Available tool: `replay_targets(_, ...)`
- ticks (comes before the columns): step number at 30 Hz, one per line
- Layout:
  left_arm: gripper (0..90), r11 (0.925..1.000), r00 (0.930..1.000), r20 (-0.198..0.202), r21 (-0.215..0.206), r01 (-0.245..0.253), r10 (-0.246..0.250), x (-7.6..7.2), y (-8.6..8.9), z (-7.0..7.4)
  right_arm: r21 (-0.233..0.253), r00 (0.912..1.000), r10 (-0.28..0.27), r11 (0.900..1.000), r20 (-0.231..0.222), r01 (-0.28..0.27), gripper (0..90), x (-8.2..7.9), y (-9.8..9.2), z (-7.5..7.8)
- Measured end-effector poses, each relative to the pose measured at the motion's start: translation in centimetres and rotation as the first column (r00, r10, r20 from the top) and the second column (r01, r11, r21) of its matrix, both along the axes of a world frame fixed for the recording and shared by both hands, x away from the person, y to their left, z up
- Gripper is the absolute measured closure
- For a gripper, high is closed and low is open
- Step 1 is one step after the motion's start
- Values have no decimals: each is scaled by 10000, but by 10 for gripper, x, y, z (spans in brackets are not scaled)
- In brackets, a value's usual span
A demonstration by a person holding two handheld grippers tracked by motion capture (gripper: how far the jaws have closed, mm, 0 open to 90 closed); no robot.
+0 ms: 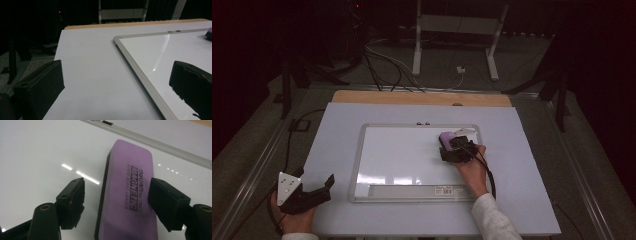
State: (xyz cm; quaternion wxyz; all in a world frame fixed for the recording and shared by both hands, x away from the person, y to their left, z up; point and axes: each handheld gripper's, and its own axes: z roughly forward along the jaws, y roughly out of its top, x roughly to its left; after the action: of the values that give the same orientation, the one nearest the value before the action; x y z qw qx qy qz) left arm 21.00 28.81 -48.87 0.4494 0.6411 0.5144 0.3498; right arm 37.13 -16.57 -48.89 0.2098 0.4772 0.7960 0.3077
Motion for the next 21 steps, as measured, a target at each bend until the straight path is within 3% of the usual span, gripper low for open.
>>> replay_targets(6, 5, 10000, 10000, -12, 6, -8, 8, 0, 0, 0, -197, 9998, -174, 9997, -45, 174, 310, 3, -4, -1)
replay_targets(15, 4, 10000, 10000, -26, 22, -4, 4, 0, 0, 0, -302, 9992, -390, 9988, -38, 389, 435, 4, -10, 0)
replay_targets(21, 5, 10000, 10000, -40, 41, 11, -11, 0, 0, 0, -295, 9990, -418, 9987, -188, 412, 450, 5, -12, 0)
